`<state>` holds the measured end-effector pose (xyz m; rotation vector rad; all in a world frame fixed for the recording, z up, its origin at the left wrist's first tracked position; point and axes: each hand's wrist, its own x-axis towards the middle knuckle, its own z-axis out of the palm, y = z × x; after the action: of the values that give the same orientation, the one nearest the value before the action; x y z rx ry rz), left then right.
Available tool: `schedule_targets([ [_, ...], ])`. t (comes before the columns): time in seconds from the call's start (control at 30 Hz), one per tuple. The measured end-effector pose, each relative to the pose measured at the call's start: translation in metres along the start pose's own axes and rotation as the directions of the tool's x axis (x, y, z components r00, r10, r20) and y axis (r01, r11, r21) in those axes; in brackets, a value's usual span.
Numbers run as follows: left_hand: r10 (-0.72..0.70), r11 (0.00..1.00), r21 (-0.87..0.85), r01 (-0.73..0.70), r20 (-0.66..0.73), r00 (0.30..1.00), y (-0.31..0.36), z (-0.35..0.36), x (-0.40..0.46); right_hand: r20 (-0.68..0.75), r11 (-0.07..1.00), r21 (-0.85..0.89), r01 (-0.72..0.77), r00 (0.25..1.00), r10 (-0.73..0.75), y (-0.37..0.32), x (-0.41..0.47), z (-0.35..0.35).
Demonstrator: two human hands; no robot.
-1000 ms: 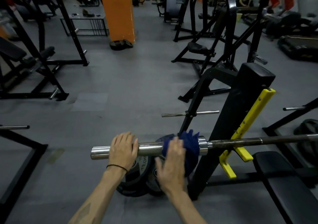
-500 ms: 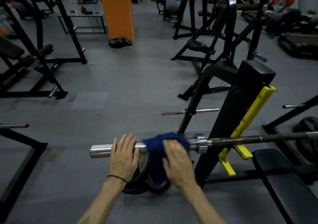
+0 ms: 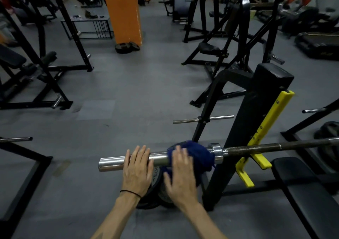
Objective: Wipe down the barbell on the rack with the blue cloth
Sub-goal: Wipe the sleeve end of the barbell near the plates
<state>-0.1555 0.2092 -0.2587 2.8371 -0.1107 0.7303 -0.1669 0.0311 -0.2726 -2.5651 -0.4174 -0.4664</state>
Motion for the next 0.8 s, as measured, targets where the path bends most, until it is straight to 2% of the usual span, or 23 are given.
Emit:
schedule_targets([
  [0.03, 0.014, 1.000, 0.009, -0.014, 0.001, 1.000, -0.002, 0.001, -0.001, 0.067, 0.985, -0.046, 0.169, 0.984, -0.166, 0.000, 0.003, 0.002],
  [0.07, 0.023, 1.000, 0.016, -0.023, 0.006, 1.000, -0.003, 0.002, -0.001, 0.098, 0.955, -0.105, 0.277, 0.959, -0.267, 0.012, 0.009, -0.002],
  [0.1, 0.027, 0.999, 0.020, -0.027, 0.014, 1.000, -0.004, 0.002, 0.001, 0.091, 0.943, -0.149, 0.296, 0.954, -0.285, 0.028, 0.016, -0.009],
  [0.13, 0.028, 0.999, 0.026, -0.028, 0.011, 1.000, -0.004, 0.004, 0.003, 0.041, 0.958, -0.180, 0.224, 0.975, -0.220, 0.043, 0.021, -0.018],
  [0.17, 0.023, 0.999, 0.033, -0.023, 0.007, 1.000, -0.004, 0.004, 0.005, -0.039, 0.983, -0.174, 0.059, 0.997, -0.066, 0.052, 0.023, -0.025],
  [0.2, 0.016, 0.999, 0.044, -0.016, -0.007, 1.000, -0.003, 0.005, 0.007, -0.108, 0.981, -0.137, -0.135, 0.987, 0.120, 0.049, 0.023, -0.028],
  [0.23, 0.007, 0.999, 0.054, -0.006, -0.018, 1.000, 0.000, 0.005, 0.009, -0.129, 0.963, -0.088, -0.256, 0.961, 0.244, 0.036, 0.026, -0.024],
  [0.27, 0.000, 0.998, 0.063, 0.002, -0.028, 1.000, 0.001, 0.005, 0.012, -0.108, 0.960, -0.058, -0.274, 0.958, 0.267, 0.016, 0.030, -0.017],
  [0.3, 0.002, 0.997, 0.074, 0.000, -0.024, 1.000, 0.002, 0.004, 0.014, -0.048, 0.980, -0.057, -0.192, 0.981, 0.189, 0.000, 0.032, -0.008],
  [0.37, 0.024, 0.995, 0.098, -0.025, 0.005, 1.000, 0.000, 0.003, 0.016, 0.089, 0.989, -0.105, 0.106, 0.991, -0.097, -0.003, 0.032, -0.003],
  [0.4, 0.030, 0.994, 0.102, -0.034, 0.034, 0.999, -0.002, 0.002, 0.018, 0.091, 0.979, -0.122, 0.165, 0.984, -0.154, 0.011, 0.037, -0.011],
  [0.43, 0.026, 0.994, 0.101, -0.033, 0.071, 0.997, -0.004, 0.001, 0.021, 0.046, 0.977, -0.143, 0.157, 0.987, -0.152, 0.030, 0.043, -0.022],
  [0.47, 0.009, 0.995, 0.102, -0.021, 0.115, 0.993, -0.005, 0.001, 0.025, -0.030, 0.982, -0.169, 0.084, 0.996, -0.090, 0.046, 0.047, -0.032],
  [0.53, -0.067, 0.993, 0.108, 0.044, 0.222, 0.973, 0.001, -0.007, 0.037, -0.096, 0.971, -0.158, -0.178, 0.982, 0.164, 0.050, 0.046, -0.040],
  [0.57, -0.116, 0.989, 0.123, 0.083, 0.291, 0.950, 0.006, -0.012, 0.047, -0.090, 0.956, -0.129, -0.265, 0.963, 0.254, 0.035, 0.046, -0.033],
  [0.6, -0.182, 0.980, 0.145, 0.134, 0.393, 0.901, 0.011, -0.018, 0.059, -0.092, 0.953, -0.111, -0.280, 0.958, 0.271, 0.013, 0.046, -0.021],
  [0.63, -0.261, 0.964, 0.168, 0.204, 0.478, 0.839, 0.013, -0.021, 0.072, -0.066, 0.974, -0.091, -0.209, 0.977, 0.204, -0.010, 0.043, -0.009],
  [0.67, -0.320, 0.947, 0.194, 0.256, 0.512, 0.797, 0.010, -0.018, 0.082, -0.019, 0.994, -0.083, -0.069, 0.998, 0.068, -0.027, 0.039, 0.002],
  [0.73, -0.376, 0.923, 0.179, 0.341, 0.613, 0.695, 0.007, -0.019, 0.094, 0.106, 0.977, -0.106, 0.187, 0.979, -0.176, -0.024, 0.040, 0.001],
  [0.77, -0.359, 0.930, 0.160, 0.332, 0.593, 0.720, 0.005, -0.019, 0.094, 0.117, 0.972, -0.124, 0.200, 0.976, -0.185, -0.008, 0.046, -0.008],
  [0.8, -0.325, 0.945, 0.141, 0.295, 0.521, 0.789, 0.001, -0.018, 0.088, 0.095, 0.977, -0.147, 0.153, 0.986, -0.140, 0.010, 0.051, -0.017],
])
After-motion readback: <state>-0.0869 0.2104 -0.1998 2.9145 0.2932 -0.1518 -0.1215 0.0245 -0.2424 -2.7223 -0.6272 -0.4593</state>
